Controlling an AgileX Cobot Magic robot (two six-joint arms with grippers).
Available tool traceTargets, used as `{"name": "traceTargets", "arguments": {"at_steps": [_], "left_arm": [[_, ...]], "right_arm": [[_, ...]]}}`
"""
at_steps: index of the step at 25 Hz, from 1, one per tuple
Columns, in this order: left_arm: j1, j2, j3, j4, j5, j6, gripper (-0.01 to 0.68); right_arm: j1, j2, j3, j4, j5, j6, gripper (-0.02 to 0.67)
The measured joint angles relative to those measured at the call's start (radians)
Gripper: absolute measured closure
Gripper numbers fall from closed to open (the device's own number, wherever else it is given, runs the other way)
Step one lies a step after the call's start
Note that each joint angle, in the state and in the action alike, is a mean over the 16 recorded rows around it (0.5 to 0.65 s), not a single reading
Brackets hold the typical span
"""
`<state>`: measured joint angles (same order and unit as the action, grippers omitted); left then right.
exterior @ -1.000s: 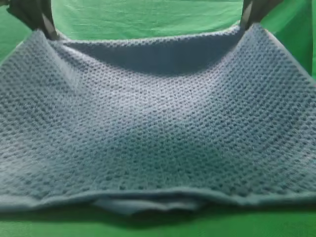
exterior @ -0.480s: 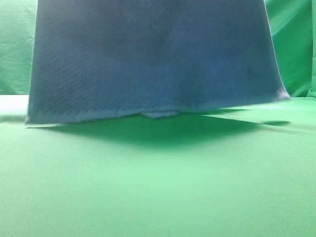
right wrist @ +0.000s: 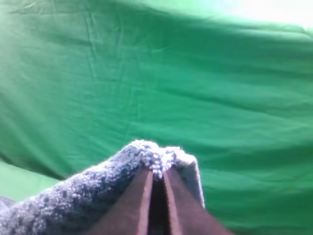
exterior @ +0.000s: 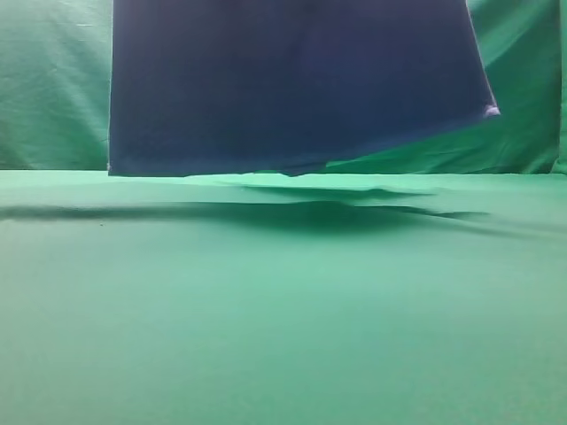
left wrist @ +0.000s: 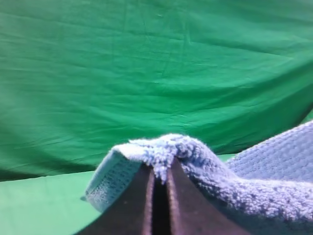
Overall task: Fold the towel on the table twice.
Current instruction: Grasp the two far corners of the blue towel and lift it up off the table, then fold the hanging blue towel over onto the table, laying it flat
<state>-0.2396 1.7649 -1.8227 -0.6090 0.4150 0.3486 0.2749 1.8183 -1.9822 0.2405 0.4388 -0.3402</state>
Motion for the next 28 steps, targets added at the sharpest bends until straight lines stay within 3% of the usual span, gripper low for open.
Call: {"name": "traceTargets", "arguments": {"at_steps": [6,12,22,28], "left_arm": [[0.000,0.071,-0.049,-0.154,-0.071,0.175,0.673],[0.009,0.118,-0.102,-0.214,-0.019,0.262,0.673],[0.061,0.130,-0.127,-0.049,0.258,0.123,0.673],[0.087,0.109,-0.075,0.045,0.332,0.029,0.673]], "right_arm": [[0.000,0.094,-0.050,0.066,-0.097,-0.120,0.649],[0.000,0.154,-0.103,0.102,-0.059,-0.190,0.649],[-0.015,0.137,-0.097,0.115,0.199,-0.199,0.649],[-0.029,0.075,-0.004,0.112,0.290,-0.194,0.649]]}}
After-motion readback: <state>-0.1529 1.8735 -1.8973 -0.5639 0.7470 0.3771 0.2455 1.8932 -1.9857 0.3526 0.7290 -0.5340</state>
